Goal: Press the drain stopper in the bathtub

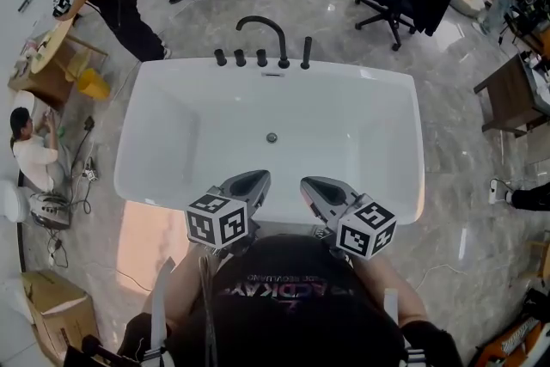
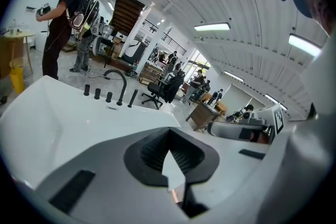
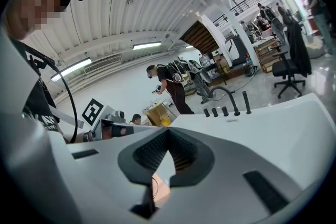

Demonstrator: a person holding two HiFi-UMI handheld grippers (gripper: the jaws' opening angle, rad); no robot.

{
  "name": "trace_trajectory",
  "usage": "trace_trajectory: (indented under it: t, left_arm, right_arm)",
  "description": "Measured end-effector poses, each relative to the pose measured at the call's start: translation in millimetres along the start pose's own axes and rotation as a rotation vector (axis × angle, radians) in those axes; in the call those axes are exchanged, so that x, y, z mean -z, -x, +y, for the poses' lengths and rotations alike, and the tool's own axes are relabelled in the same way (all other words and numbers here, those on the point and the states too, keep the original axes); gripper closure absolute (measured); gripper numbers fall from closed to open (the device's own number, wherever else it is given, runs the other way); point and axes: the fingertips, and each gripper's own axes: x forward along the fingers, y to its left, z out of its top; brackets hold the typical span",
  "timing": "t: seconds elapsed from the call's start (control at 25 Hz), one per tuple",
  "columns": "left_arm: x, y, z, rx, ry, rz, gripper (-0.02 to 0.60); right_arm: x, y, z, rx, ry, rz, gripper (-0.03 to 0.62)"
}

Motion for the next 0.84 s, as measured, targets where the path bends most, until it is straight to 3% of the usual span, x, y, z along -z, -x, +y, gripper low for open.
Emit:
trace_trajectory:
  t: [0.84]
  left_arm:
    - [0.4,0.5,-5.5,-0.004,-0.005,0.0,0.578]
  right_arm:
    - [1.5,3.0,0.8,-0.01,0.003,0.014,0.582]
